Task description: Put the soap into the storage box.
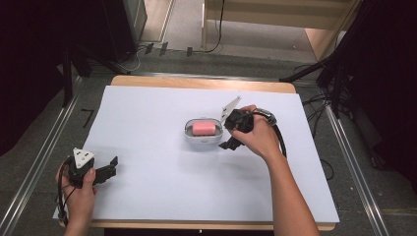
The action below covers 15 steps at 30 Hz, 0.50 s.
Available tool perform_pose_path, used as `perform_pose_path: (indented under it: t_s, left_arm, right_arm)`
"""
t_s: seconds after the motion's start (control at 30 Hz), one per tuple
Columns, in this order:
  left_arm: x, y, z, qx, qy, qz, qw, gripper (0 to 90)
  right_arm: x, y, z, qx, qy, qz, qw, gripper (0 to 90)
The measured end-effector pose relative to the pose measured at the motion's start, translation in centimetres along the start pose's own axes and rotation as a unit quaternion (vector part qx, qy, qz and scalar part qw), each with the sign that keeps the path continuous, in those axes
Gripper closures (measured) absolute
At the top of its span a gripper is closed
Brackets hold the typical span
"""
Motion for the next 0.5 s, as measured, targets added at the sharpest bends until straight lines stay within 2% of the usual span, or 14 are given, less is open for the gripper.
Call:
perform_pose_path:
  t_s: [0.13, 0.17, 0.2, 0.5]
  left_arm:
    - [0.0, 0.0, 0.0, 0.000, -0.001, 0.002, 1.0000, 13.6]
    - [0.0, 0.0, 0.0, 0.000, -0.001, 0.001, 1.0000, 13.6]
    - [0.0, 0.0, 0.0, 0.001, 0.000, 0.000, 1.0000, 13.6]
    - [0.0, 0.0, 0.0, 0.001, 0.000, 0.001, 1.0000, 13.6]
  right_arm:
    - [0.0, 0.7, 0.1, 0.007, 0.009, -0.003, 0.9999, 12.5]
    - [0.1, 1.1, 0.1, 0.010, 0.015, -0.004, 0.9998, 6.1]
    - [0.2, 1.3, 0.1, 0.012, 0.014, -0.005, 0.9998, 3.9]
    - [0.0, 2.8, 0.2, 0.034, 0.025, -0.015, 0.9990, 1.7]
Point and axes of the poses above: each handheld gripper's, and its own axes: x roughly forward along the jaws, y roughly out of its underside, z roughly to its left, the point moved 1 cm from there along x, roughly forward along the jaws, and after that the axes turned 2 degrees about y, right-handed, at the moved point
